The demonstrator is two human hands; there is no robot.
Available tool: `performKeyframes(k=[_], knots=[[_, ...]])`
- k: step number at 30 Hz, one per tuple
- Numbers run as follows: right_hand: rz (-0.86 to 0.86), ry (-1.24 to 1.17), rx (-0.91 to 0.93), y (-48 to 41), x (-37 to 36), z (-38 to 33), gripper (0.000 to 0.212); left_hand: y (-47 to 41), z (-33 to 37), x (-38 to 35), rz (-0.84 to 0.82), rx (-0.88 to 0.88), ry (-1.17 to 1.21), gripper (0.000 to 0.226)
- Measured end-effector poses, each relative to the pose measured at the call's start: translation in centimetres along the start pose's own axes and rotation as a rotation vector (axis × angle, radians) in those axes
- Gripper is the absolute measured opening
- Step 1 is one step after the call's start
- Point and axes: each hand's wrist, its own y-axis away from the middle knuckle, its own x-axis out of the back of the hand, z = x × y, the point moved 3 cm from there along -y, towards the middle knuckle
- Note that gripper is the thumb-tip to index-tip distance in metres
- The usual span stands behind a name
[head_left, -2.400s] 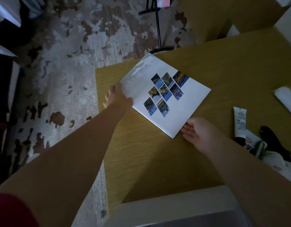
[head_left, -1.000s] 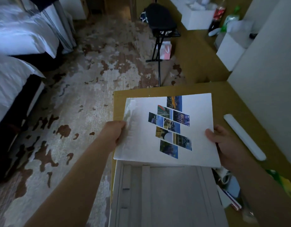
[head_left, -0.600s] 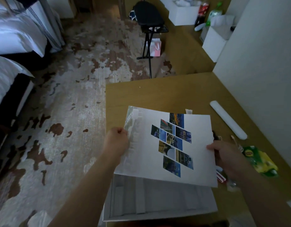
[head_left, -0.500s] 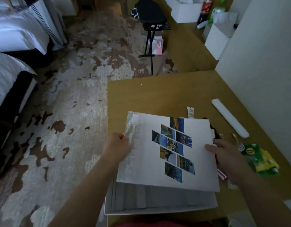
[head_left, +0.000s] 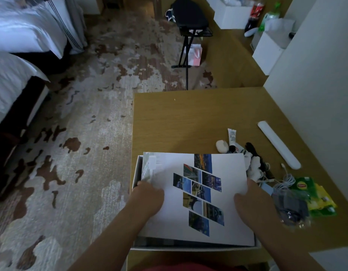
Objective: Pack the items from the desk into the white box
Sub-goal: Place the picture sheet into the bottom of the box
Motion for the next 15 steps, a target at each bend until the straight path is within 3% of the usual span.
performKeyframes(k=[7, 12, 15], knots=[[-0.133, 0.089, -0.019, -0.7, 0.7, 0.3, 0.023, 0.7, -0.9, -0.2, -0.063, -0.164, -0.238, 0.053], [-0.142, 0.100, -0.042, -0.5, -0.1, 0.0, 0.028, 0.9, -1.5, 0.0, -0.095, -0.155, -0.201, 0.051], [-0.268, 0.209, -0.023, -0.1, -1.5, -1.1, 0.029, 1.3, -0.5, 0.0, -0.081, -0.176, -0.193, 0.048]])
